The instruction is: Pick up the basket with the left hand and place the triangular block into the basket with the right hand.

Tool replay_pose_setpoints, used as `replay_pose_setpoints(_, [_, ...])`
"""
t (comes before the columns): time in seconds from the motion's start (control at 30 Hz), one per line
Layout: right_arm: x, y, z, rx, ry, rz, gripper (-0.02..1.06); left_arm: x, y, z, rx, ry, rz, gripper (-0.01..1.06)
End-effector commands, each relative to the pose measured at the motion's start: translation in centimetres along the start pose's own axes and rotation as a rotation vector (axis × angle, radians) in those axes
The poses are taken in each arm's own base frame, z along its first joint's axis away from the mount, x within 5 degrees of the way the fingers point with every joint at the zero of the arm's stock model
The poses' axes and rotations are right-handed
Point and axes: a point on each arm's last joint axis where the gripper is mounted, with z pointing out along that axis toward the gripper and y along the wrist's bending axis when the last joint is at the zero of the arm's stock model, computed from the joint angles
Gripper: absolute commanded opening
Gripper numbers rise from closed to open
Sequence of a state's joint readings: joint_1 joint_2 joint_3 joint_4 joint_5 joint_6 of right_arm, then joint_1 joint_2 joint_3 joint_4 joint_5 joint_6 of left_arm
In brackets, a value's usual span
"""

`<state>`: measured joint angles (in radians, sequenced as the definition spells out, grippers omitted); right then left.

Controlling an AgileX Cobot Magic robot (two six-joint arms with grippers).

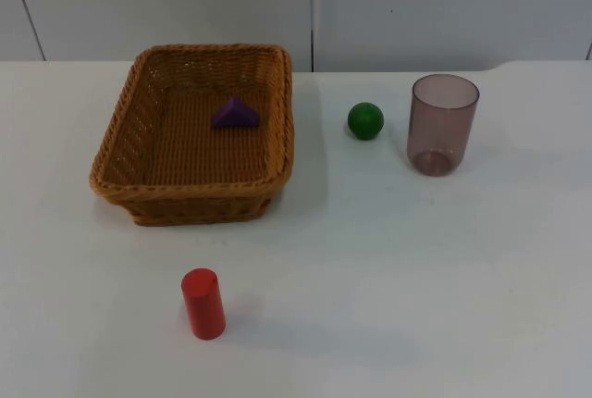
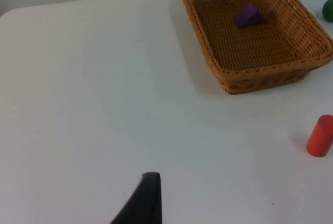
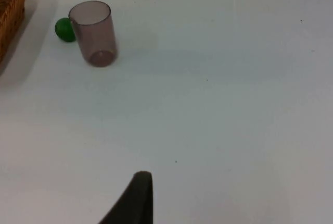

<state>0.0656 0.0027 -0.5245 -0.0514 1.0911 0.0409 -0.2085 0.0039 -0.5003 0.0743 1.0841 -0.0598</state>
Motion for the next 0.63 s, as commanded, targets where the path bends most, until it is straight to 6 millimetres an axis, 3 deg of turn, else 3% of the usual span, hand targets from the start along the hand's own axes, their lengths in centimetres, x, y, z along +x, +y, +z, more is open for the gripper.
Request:
replay_pose_setpoints(0.0, [0.08, 0.05, 0.17, 0.001, -0.006, -0.001, 1.05, 0.01, 0.01, 0.02, 0.006, -0.009, 0.005, 1.05])
replay_pose_setpoints(0.6, [0.08, 0.05, 0.17, 0.001, -0.006, -0.001, 1.05, 0.09, -0.06, -0.13, -0.241, -0.006, -0.117, 1.05])
